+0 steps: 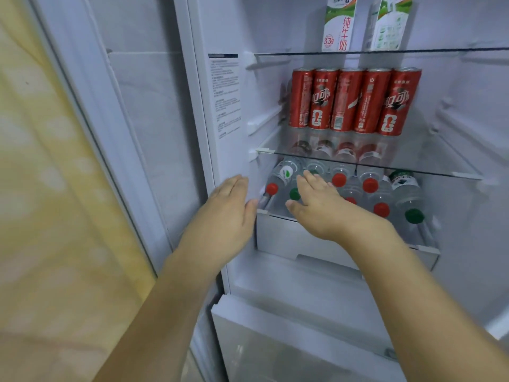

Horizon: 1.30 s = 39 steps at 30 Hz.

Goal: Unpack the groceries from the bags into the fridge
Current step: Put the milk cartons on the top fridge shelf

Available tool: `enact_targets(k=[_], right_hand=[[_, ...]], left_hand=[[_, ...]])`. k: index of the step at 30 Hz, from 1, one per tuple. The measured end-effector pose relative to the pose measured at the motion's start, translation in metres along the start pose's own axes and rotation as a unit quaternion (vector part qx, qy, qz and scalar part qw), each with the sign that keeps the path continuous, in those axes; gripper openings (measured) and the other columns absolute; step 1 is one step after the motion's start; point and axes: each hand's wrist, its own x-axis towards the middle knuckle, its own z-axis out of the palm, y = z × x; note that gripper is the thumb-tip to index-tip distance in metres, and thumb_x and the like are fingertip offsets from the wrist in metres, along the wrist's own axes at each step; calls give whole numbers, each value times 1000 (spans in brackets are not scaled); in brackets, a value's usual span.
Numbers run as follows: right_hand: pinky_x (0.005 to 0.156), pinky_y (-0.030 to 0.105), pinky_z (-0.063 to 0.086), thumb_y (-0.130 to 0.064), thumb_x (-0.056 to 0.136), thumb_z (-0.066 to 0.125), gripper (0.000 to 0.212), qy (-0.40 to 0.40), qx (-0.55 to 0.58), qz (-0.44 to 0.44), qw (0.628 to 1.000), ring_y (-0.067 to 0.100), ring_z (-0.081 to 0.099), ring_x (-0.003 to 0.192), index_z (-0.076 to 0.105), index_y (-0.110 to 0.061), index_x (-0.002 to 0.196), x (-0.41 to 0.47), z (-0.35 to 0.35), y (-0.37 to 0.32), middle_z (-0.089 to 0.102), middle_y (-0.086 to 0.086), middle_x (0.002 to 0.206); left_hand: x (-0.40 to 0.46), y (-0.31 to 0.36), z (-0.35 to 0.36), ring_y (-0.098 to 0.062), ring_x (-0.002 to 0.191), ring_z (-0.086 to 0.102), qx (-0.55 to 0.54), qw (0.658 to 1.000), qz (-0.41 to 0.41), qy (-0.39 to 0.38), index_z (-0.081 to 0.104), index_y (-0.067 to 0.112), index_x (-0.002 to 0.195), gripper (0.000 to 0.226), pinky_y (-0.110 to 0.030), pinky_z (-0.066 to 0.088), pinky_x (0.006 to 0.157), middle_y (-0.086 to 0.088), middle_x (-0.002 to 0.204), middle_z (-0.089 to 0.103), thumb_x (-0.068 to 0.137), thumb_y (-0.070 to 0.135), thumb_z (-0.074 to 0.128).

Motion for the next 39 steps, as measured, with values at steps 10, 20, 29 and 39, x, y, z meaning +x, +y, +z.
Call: enact_targets(k=[10,20,29,39], right_hand=[[119,34,-5,-34,106,26,62,-42,0,-94,995,21,-9,150,0,-9,156,-5,21,-56,-9,8,163],[119,31,-4,-35,106,25,62,-90,4,-220,971,19,-9,150,-3,-11,155,-37,38,-139,-11,5,163],[118,31,-3,-35,106,28,63,-118,6,-328,937,19,-9,150,-4,-11,155,-59,50,-205,-13,4,163],[119,34,0,-35,106,27,65,-124,-60,-384,913,23,-11,150,-8,-8,155,-94,59,-246,-18,7,162]], left_hand=[[-67,-26,-42,-11,150,10,41,995,-90,29,18,14,155,56,-17,2,113,1,163,17,105,34,30],[-153,-44,-93,-8,148,15,83,978,-183,56,20,16,155,57,-16,9,113,3,162,20,104,36,34],[-219,-33,-135,-4,147,14,115,949,-282,80,18,23,156,59,-15,11,112,10,162,17,102,44,30],[-285,-13,-162,-1,148,5,152,903,-388,108,12,25,157,61,-17,6,113,12,163,9,101,47,27]])
